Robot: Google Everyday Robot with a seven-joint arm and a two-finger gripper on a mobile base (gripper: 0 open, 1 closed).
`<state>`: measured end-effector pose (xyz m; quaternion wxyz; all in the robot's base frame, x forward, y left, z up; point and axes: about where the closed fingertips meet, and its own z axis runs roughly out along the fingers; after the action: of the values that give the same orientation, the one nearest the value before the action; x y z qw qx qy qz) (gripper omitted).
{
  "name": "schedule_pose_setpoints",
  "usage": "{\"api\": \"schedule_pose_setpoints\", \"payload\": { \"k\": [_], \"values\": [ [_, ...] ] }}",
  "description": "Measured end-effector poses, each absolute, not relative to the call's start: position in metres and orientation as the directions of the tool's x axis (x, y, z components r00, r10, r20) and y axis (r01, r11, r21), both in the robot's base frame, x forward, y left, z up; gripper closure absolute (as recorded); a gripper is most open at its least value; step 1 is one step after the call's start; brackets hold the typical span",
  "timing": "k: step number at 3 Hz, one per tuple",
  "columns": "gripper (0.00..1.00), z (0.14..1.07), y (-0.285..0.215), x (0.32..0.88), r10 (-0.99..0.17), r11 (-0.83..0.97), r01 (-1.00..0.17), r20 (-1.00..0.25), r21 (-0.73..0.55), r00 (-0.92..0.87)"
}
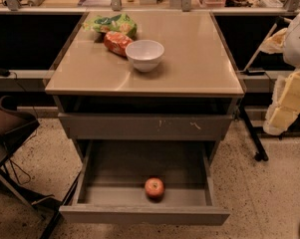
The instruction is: Pick apple from middle drawer and place on counter
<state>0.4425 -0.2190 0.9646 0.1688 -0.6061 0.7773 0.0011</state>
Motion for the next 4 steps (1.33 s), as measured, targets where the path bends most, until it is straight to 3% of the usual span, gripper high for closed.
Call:
{"api": "schedule_pose_setpoints", "payload": {
  "k": [2,4],
  "values": [
    [0.00,0.896,-0.253,0.437,-0.803,0.361,-0.932,-0.498,0.031,-0.328],
    [0.00,0.889,-0.281,0.420,-0.696,0.465,-0.881,-0.580,0.085,-0.423]
  ]
}}
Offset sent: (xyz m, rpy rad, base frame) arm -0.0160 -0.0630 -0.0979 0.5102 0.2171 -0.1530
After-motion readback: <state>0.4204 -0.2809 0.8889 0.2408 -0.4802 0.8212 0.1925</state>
